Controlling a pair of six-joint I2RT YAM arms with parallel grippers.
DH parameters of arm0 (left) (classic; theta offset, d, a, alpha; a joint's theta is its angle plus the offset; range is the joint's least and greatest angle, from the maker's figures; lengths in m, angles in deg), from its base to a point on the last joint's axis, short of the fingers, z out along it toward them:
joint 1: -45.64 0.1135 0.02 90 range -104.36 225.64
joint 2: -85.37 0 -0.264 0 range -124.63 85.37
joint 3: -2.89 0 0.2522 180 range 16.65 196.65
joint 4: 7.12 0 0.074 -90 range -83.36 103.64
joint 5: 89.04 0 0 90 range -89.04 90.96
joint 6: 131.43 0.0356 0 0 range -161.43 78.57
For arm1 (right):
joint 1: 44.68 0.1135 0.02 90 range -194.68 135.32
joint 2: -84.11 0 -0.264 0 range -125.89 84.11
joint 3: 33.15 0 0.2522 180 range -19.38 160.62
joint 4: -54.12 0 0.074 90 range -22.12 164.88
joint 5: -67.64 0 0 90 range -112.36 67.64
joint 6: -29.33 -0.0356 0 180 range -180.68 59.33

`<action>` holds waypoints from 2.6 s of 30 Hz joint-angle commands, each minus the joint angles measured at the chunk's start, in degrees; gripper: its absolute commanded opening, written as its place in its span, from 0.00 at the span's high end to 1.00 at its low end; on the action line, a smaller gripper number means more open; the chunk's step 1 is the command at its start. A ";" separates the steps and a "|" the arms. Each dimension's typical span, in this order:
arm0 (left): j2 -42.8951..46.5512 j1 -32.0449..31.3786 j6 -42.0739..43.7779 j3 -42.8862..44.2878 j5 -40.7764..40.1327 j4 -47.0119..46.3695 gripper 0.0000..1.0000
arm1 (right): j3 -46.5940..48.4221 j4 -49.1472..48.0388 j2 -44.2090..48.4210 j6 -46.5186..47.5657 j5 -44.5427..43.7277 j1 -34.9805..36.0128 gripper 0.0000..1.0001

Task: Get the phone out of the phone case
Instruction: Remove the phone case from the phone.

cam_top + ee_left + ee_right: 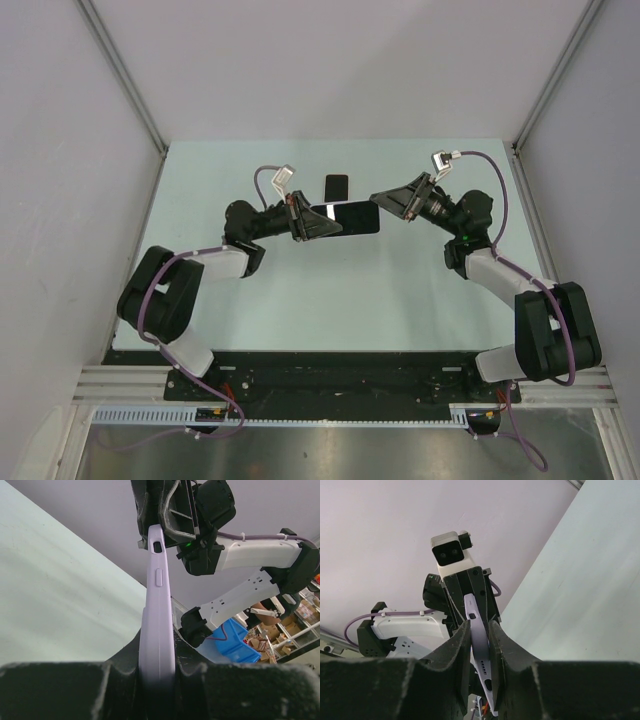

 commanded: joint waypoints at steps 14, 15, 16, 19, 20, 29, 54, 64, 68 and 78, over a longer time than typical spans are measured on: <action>6.43 -3.13 5.07 2.77 11.23 -24.56 1.00 | -0.01 2.63 -1.27 -7.65 -5.28 2.06 0.80; 6.61 -3.21 5.16 2.77 11.41 -24.56 1.00 | -0.01 2.71 -1.62 -8.09 -5.29 2.15 0.80; 6.87 -3.30 5.16 2.85 11.84 -24.56 1.00 | -0.01 2.89 -1.80 -8.53 -5.37 1.98 0.80; 7.31 -3.39 5.51 2.77 11.94 -24.56 1.00 | 0.08 3.24 -2.32 -9.24 -5.72 1.80 0.81; 7.49 -3.30 5.68 2.77 11.94 -24.56 0.99 | -0.01 3.33 -2.41 -9.50 -5.90 1.80 0.81; 8.54 -4.09 6.91 2.42 13.25 -24.56 1.00 | -0.01 4.21 -3.21 -12.04 -6.95 1.53 0.82; 8.55 -5.24 7.88 1.80 13.52 -24.56 1.00 | -0.01 7.29 -1.89 -9.86 -9.94 1.71 0.78; 7.49 -5.15 7.18 1.98 12.11 -24.56 0.99 | -0.01 7.55 1.72 -7.39 -11.26 -2.07 0.73; 7.58 -5.24 7.27 1.71 11.50 -24.56 1.00 | 0.08 6.41 2.68 -6.78 -11.09 -4.17 0.72; 6.96 -4.80 7.09 1.36 10.35 -24.65 1.00 | -0.01 6.05 6.90 -4.32 -9.68 -8.84 0.68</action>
